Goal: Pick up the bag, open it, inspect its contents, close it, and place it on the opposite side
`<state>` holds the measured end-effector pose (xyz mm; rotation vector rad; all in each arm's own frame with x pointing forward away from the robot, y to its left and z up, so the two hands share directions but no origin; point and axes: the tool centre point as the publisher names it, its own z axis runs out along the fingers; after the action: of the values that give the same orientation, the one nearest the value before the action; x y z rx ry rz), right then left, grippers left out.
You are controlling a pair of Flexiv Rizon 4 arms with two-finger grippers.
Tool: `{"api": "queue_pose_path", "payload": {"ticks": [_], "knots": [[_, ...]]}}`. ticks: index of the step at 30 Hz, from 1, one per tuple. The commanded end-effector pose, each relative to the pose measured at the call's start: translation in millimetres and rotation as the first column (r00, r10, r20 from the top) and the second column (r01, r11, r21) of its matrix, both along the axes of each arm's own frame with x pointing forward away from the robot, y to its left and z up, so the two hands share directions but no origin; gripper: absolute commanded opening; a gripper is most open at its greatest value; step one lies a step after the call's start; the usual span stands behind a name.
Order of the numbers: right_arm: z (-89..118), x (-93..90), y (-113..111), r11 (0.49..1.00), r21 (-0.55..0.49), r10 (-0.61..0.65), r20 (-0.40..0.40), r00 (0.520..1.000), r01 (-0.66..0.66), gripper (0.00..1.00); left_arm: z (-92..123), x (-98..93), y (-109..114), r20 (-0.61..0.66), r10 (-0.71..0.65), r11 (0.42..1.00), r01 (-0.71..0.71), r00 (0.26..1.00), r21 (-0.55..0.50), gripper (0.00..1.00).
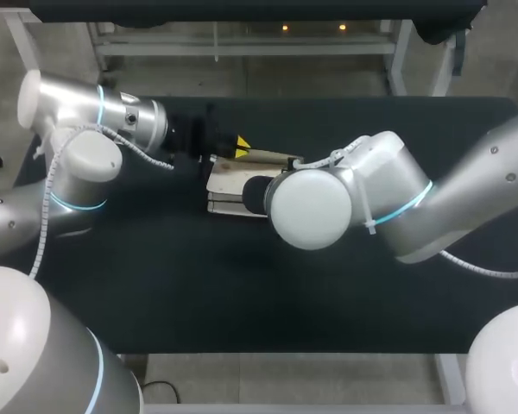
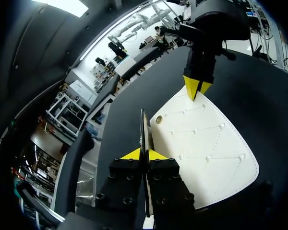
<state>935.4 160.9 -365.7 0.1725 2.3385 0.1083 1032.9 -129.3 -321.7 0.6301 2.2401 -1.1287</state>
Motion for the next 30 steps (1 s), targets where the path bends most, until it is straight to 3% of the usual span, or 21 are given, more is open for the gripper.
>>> {"api": "queue_pose_path", "payload": {"ticks": [1, 10, 30], "knots": [[-1.5, 0.1, 0.3, 1.0, 0.001, 0.0, 0.002, 1.0, 0.0, 0.0, -5.6, -9.7, 1.8, 0.03, -0.015, 1.0, 0.015, 0.999, -0.006, 0.0], [-1.5, 0.1, 0.3, 1.0, 0.001, 0.0, 0.002, 1.0, 0.0, 0.0, -16.3, -33.5, 5.7, 0.064, -0.023, 1.0, 0.022, 0.998, 0.012, 0.0], [-1.5, 0.1, 0.3, 1.0, 0.001, 0.0, 0.002, 1.0, 0.0, 0.0, -17.3, -34.5, 5.9, 0.048, -0.021, 1.0, 0.02, 0.999, 0.017, 0.0]]}}
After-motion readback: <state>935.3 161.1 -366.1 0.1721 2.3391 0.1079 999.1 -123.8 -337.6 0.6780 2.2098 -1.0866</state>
